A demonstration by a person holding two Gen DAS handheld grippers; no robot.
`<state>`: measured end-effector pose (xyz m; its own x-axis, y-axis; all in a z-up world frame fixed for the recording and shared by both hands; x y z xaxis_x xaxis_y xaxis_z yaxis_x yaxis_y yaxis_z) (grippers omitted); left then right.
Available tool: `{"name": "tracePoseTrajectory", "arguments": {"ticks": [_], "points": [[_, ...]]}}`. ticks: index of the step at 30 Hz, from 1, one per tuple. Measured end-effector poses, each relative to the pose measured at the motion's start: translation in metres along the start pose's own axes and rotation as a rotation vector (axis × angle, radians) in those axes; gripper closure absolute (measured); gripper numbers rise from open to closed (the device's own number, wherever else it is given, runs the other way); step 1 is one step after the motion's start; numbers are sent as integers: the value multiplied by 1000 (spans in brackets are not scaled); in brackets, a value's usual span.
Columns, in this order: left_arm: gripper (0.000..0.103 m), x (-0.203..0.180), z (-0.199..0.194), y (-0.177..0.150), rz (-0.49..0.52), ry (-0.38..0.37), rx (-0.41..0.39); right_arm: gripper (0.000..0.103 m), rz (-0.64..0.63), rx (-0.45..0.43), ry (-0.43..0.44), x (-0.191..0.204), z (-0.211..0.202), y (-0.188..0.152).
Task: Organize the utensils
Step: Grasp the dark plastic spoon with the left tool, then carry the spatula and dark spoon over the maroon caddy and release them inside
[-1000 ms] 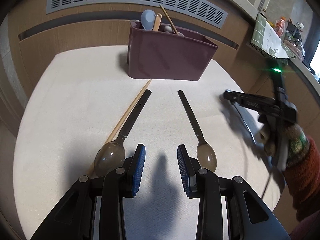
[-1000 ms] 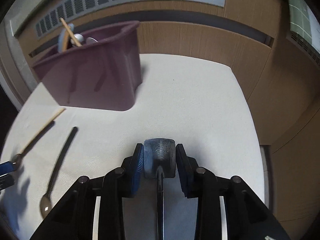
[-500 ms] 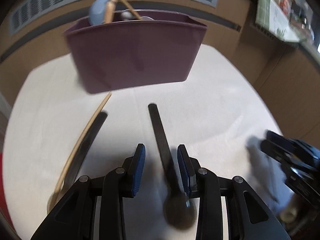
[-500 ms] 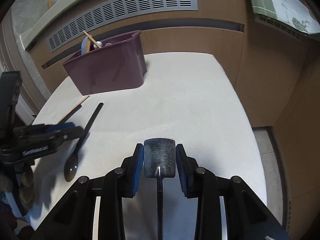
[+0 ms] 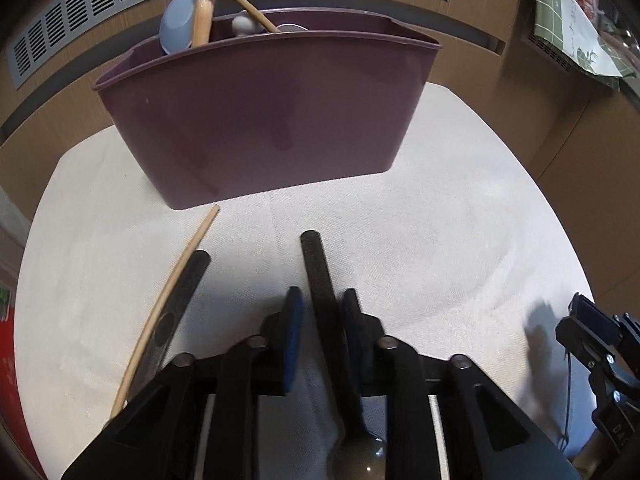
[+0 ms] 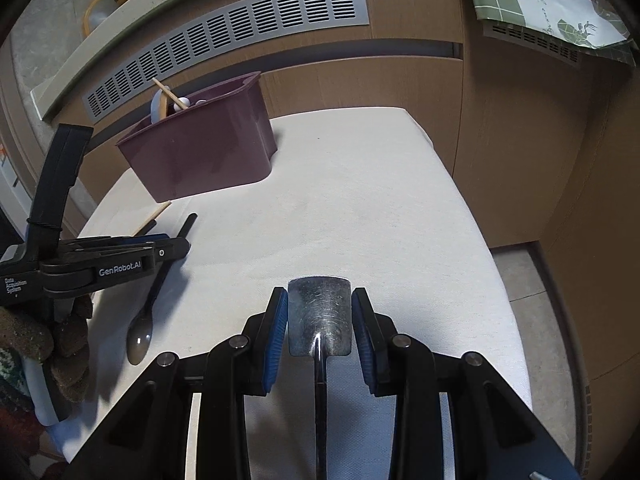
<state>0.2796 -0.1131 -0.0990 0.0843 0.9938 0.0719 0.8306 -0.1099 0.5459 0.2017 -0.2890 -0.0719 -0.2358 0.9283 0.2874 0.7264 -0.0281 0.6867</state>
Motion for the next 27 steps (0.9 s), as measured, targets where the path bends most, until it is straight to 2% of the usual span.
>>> {"name": "tracePoseTrajectory", "arguments": {"ticks": [7,14,20,27], "points": [[91,17,-16,-21,-41,-84,-18,73,-22,1,17,7,-4,-2],[91,52,-81,-62,-124,-150,-127,73,-52,-10,20,15,-12,-5],[91,66,-126,-80,-134,-155,-231,73,-64,-19,29,27,-17,-4],[91,72,-143,-77,-159,-179,-273,73,-90,-27,20,42,-25,-3]]}}
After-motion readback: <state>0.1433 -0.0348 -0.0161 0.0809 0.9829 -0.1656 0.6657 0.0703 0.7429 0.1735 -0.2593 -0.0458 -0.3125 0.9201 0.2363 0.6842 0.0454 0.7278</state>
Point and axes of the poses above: each gripper's, at about its wrist camera, not at the fingertips, and z roughly the way its jaws point, x to its left, y to its top, the point moved 1 cm from there along z, roughly the way its jaws point, and after that the axes turned 10 degrees about y, right-handed, at the moved point
